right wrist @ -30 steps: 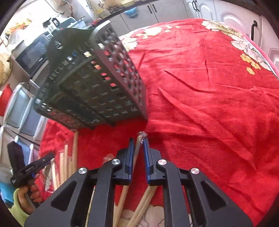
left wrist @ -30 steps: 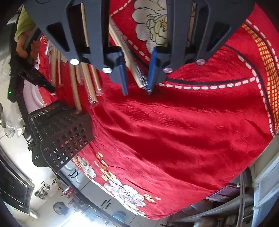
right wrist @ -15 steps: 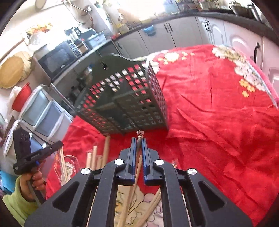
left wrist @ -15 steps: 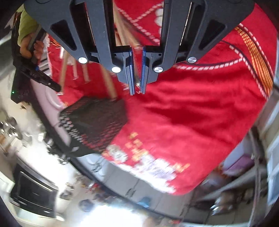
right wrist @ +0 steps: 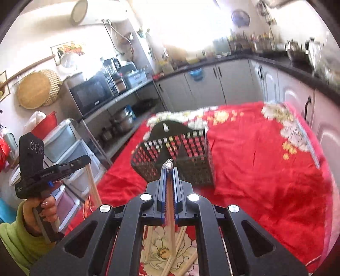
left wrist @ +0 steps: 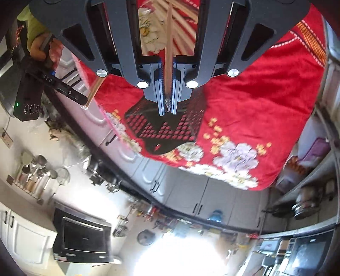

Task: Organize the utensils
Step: 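Lift the chopsticks upright and carry them over the grey caddy with both tools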

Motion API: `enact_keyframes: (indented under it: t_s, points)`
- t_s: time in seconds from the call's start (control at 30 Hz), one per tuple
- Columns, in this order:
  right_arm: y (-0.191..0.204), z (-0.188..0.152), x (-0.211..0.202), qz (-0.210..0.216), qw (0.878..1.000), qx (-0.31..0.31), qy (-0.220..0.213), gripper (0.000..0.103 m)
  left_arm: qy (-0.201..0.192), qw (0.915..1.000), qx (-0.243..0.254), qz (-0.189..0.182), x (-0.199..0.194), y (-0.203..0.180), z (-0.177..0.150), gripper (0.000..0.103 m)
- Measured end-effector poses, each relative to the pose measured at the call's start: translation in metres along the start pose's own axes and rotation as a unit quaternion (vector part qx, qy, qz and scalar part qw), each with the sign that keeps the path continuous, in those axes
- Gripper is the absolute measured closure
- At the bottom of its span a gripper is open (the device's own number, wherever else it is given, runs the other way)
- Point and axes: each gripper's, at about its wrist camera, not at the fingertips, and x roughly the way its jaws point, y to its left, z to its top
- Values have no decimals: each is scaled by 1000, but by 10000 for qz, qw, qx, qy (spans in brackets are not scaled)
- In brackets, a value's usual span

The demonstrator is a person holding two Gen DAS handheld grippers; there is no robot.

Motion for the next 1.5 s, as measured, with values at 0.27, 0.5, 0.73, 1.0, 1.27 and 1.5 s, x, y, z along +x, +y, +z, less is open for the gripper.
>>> enact_keyframes:
  t_s: [0.27, 0.5, 0.73, 1.0, 1.27, 1.5]
  points:
    - [1, 23, -21, -169, 9977, -132, -635, 98, -398, 9985, 295, -217, -6, -37, 33, 100]
    - [-1, 41, -27, -209, 9954, -56, -938, 98, -834, 9946, 605, -156, -8, -65, 64, 100]
    - [5, 65, -32, -171, 9922, -46, -1236, 98, -1281, 9889, 748, -20, -9, -82, 92, 100]
    - [18, 96, -35, -280, 9858, -291, -1630, 98, -1735, 9805, 838, 382, -3, -85, 120, 100]
    - [18, 113, -11, -385, 9847, -264, -1681, 98, -2004, 9714, 850, 948, 18, -69, 127, 100]
    - [11, 111, 17, -498, 9841, -276, -1681, 98, -1903, 9748, 716, 922, 43, -48, 115, 100]
